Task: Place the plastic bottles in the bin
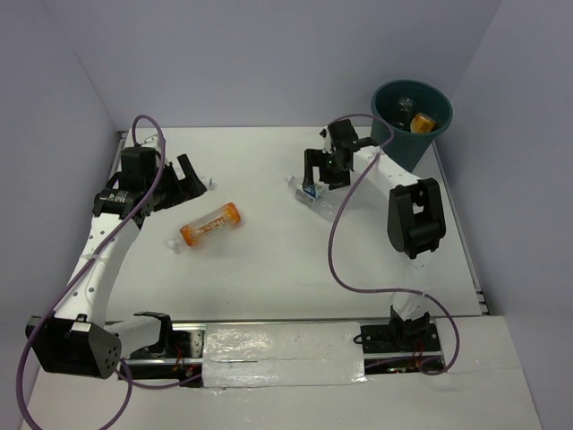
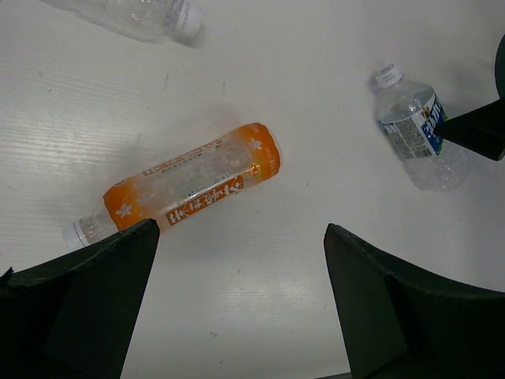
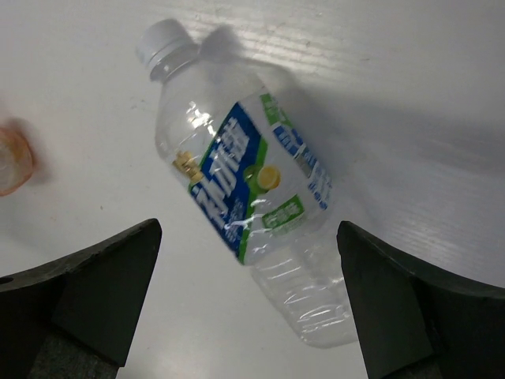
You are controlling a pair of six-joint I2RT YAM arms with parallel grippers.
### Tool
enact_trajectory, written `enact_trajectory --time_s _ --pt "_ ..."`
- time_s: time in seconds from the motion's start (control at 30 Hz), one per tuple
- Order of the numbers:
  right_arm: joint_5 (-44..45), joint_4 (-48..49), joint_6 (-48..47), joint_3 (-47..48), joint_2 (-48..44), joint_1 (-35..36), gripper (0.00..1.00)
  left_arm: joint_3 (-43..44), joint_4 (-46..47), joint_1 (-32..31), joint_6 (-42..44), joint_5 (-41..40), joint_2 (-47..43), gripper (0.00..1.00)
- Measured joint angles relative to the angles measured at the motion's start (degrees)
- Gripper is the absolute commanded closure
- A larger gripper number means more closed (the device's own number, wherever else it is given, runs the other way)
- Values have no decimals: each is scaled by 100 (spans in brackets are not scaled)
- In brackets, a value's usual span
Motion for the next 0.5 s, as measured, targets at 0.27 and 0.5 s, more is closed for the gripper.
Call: enact_trajectory --time_s 0.27,0.5 --pt "98 85 -15 -437 -448 442 0 0 24 0 -7 70 0 1" --pt "448 55 -79 -516 -448 660 0 0 22 0 -2 83 0 1"
